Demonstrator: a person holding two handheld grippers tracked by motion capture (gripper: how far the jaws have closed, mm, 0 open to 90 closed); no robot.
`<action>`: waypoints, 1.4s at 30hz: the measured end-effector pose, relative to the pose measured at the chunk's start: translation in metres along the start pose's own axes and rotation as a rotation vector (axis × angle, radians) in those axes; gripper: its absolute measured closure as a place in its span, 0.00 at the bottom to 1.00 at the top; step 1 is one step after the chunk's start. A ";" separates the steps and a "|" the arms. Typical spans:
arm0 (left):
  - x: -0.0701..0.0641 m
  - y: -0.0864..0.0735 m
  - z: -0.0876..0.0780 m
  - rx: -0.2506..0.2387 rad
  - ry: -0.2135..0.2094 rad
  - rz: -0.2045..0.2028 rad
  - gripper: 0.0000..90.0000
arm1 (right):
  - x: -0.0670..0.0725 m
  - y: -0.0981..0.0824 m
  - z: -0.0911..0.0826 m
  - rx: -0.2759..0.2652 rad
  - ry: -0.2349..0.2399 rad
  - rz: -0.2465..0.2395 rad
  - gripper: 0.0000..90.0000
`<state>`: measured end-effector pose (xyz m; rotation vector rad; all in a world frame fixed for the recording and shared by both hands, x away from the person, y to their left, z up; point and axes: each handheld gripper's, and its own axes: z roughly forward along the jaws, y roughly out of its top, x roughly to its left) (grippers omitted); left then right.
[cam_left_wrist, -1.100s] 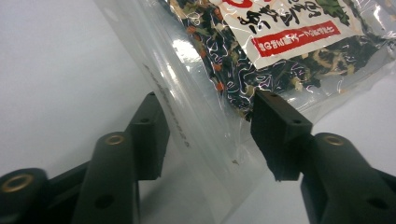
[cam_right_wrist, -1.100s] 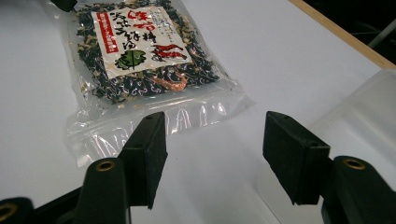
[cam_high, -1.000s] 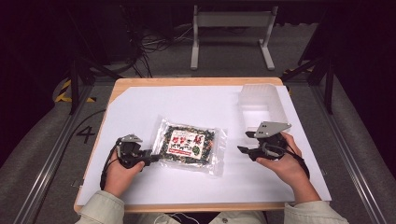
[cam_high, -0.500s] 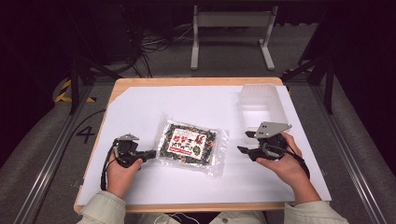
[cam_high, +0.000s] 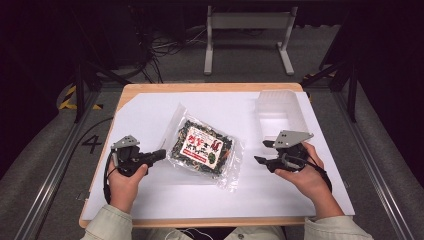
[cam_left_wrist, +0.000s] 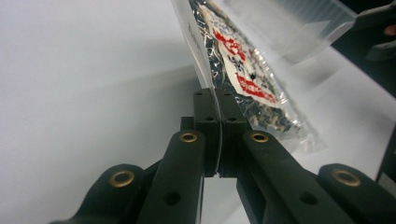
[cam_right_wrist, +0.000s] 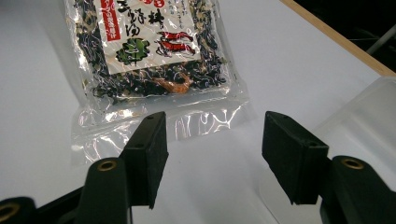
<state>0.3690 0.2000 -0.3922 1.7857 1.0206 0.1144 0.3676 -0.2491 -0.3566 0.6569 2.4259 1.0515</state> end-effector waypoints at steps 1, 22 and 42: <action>0.000 0.000 0.000 0.000 0.000 0.000 1.00 | 0.000 0.000 0.000 0.000 0.000 0.000 0.45; -0.060 0.053 -0.059 -0.128 -0.004 0.240 1.00 | -0.003 0.001 -0.010 -0.033 0.011 0.045 0.52; -0.078 0.083 -0.067 -0.167 0.002 0.341 1.00 | -0.002 0.007 -0.017 -0.102 0.039 0.056 0.52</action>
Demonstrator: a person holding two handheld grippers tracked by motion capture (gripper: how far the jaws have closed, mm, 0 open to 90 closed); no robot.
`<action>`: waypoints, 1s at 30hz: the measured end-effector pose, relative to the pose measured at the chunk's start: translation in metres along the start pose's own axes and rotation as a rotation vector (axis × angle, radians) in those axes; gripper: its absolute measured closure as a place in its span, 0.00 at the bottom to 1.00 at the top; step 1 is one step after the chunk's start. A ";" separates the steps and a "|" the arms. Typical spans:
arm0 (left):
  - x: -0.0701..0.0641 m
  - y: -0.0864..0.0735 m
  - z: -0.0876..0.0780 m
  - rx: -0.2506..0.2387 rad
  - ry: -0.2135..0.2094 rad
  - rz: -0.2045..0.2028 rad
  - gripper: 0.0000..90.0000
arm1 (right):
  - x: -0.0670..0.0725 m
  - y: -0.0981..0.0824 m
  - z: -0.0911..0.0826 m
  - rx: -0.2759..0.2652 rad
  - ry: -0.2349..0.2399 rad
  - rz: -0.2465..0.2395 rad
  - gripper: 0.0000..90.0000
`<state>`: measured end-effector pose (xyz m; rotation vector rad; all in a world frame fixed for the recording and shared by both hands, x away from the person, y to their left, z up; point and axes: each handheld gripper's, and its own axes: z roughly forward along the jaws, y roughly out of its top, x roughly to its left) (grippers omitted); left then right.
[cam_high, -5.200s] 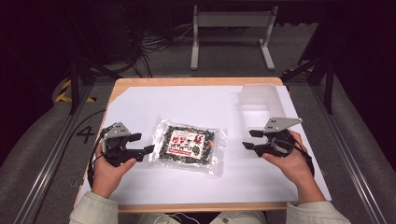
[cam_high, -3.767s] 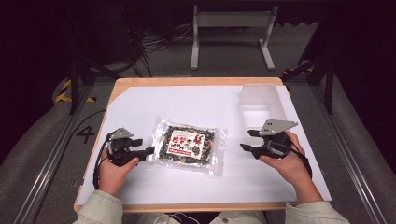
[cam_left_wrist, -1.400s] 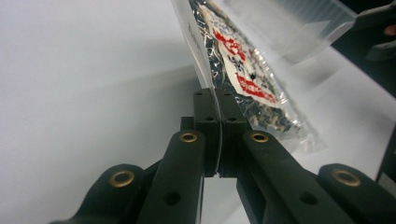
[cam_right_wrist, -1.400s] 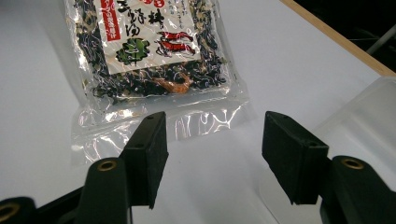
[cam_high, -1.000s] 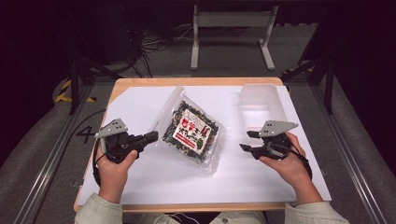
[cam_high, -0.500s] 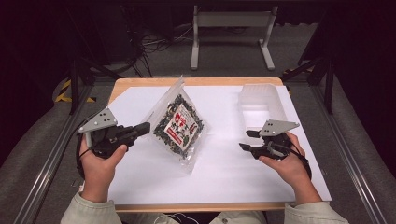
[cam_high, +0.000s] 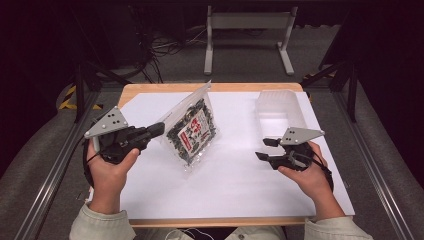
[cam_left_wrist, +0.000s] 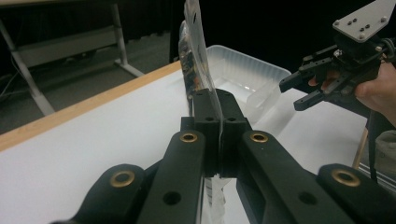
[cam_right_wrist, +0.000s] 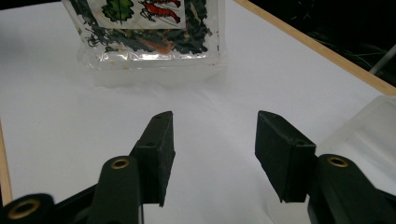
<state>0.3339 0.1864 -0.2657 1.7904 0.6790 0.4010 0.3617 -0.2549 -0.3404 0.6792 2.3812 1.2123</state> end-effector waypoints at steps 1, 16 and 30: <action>-0.001 0.001 -0.001 -0.006 0.000 0.007 1.00 | 0.000 0.002 -0.001 -0.006 0.003 0.003 0.52; -0.013 0.013 -0.002 -0.061 -0.048 0.049 1.00 | 0.000 0.053 -0.001 -0.141 0.093 -0.075 0.41; -0.025 0.013 0.000 -0.063 -0.123 0.082 1.00 | -0.009 0.090 0.022 -0.221 0.176 -0.088 0.25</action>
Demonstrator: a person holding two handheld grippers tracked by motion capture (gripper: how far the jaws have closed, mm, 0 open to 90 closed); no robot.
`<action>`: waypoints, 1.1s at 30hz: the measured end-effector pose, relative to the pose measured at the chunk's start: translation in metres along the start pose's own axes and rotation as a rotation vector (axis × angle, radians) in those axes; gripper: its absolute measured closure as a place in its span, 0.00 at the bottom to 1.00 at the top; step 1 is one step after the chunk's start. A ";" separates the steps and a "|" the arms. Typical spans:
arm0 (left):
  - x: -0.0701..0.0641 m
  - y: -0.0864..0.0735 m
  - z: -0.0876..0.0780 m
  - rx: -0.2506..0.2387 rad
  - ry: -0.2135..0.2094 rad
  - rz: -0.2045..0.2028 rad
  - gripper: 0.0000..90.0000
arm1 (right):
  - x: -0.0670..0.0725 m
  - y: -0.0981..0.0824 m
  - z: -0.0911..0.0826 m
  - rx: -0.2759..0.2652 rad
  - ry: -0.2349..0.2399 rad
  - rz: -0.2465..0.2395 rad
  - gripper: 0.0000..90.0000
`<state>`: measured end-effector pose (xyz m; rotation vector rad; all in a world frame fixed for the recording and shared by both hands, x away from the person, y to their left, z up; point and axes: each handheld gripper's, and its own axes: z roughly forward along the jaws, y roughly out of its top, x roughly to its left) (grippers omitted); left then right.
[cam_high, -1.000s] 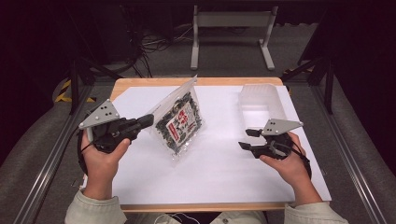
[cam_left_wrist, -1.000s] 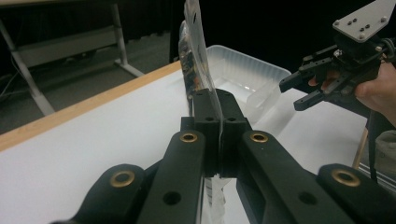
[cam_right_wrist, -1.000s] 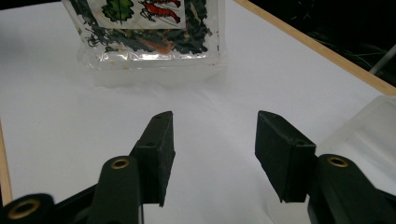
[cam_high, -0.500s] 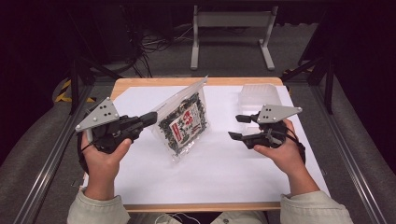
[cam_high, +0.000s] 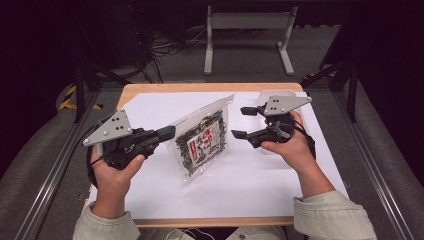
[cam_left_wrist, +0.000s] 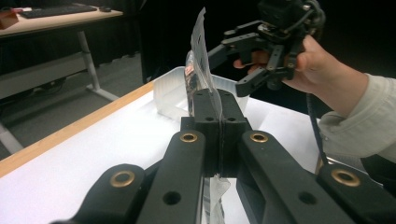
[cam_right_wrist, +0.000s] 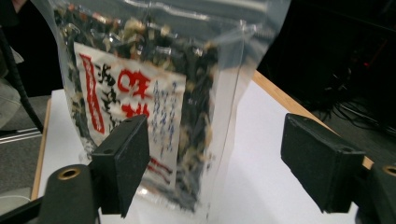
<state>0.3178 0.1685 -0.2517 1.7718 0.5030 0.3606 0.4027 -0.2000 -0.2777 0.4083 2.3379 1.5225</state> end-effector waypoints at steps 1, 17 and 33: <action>-0.001 0.000 0.000 -0.003 -0.007 0.000 1.00 | 0.000 0.000 0.000 0.000 0.000 0.000 0.25; -0.018 0.003 0.005 -0.015 -0.065 0.042 1.00 | 0.010 0.000 0.022 -0.106 0.176 -0.063 0.26; -0.011 0.000 0.003 -0.035 -0.005 0.010 1.00 | 0.016 0.001 0.014 -0.029 0.278 -0.154 0.78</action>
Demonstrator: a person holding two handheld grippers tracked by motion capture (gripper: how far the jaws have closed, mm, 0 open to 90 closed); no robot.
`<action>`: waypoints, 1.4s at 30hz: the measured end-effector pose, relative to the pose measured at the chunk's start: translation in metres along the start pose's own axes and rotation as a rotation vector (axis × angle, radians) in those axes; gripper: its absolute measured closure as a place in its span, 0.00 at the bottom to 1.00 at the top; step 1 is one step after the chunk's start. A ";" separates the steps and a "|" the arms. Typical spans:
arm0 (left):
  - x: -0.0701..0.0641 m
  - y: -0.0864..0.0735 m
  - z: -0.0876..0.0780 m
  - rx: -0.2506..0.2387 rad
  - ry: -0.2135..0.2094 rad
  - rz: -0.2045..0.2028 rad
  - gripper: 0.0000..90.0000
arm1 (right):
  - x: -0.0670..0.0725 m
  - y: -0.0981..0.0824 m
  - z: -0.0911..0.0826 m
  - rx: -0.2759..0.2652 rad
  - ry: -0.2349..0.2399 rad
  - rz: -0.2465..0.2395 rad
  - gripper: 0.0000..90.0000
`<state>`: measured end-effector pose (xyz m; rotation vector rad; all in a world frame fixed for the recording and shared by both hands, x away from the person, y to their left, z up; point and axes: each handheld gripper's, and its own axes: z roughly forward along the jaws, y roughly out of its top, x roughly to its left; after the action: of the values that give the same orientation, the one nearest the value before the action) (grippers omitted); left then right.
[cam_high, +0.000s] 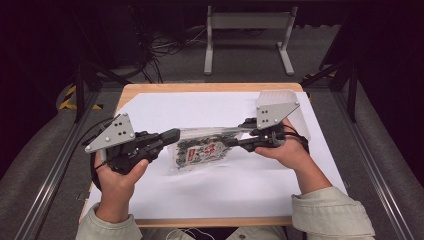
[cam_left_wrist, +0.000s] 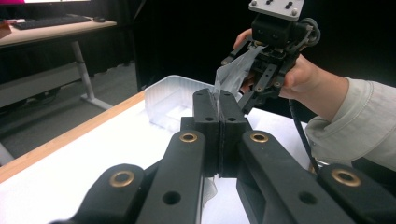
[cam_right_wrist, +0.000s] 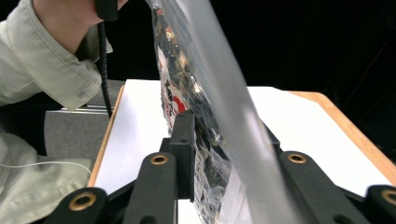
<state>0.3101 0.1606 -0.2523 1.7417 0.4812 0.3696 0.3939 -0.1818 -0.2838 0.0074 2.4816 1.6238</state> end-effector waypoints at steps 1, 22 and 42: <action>0.001 0.000 0.000 -0.001 0.007 -0.003 1.00 | 0.000 0.000 0.000 0.000 0.010 0.002 0.79; 0.016 -0.010 0.000 -0.020 0.075 -0.042 0.49 | 0.000 0.006 -0.020 -0.001 -0.013 0.067 0.86; 0.062 -0.066 0.018 0.158 0.155 -0.128 0.10 | -0.022 0.014 -0.073 -0.019 -0.229 0.191 0.86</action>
<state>0.3642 0.1890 -0.3209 1.8316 0.7471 0.3852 0.4033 -0.2442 -0.2394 0.4163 2.3498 1.6135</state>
